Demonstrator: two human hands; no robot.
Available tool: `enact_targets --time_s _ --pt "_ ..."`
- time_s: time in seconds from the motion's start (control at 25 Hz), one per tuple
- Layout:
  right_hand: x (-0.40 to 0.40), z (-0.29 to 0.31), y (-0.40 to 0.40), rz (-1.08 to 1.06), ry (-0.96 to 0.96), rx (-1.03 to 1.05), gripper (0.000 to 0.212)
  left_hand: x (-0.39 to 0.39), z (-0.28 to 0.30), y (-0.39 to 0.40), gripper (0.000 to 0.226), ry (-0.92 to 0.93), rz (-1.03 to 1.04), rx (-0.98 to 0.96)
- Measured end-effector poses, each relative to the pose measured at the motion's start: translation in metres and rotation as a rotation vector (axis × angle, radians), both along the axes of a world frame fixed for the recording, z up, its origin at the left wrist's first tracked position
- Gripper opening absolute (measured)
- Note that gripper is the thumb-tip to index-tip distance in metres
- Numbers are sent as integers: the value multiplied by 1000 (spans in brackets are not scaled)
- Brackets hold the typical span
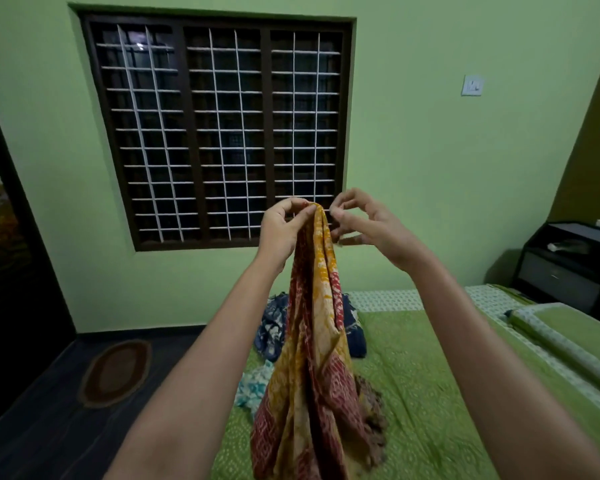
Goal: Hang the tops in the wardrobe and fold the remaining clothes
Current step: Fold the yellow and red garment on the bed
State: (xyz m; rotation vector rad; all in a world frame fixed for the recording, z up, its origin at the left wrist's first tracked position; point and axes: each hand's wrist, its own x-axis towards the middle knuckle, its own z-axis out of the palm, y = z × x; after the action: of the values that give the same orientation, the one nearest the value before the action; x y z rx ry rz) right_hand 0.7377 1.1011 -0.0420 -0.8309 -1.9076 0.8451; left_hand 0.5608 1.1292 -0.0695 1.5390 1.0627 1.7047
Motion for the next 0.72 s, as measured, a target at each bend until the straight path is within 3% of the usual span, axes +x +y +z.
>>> enact_targets --time_s 0.08,0.16,0.28,0.4,0.48,0.6,0.72 --pt "-2 -10 -19 -103 -394 104 34 6 -8 7 9 31 98 16" --pt "-6 -26 -28 -211 -630 198 44 15 -12 7 15 88 159 16" --pt "-6 -48 -45 -277 -771 182 32 25 -17 5 17 132 208 19" --pt "6 -65 -68 -298 -948 -141 58 24 -25 7 18 149 280 -24" --pt "33 -70 -75 -403 -1092 -311 61 21 -37 8 18 188 269 -61" --pt "93 -64 -70 -737 -1315 -128 43 30 -66 2 15 364 108 -92" --pt "139 -51 -87 -888 -1269 -88 40 49 -84 -11 14 466 4 -118"
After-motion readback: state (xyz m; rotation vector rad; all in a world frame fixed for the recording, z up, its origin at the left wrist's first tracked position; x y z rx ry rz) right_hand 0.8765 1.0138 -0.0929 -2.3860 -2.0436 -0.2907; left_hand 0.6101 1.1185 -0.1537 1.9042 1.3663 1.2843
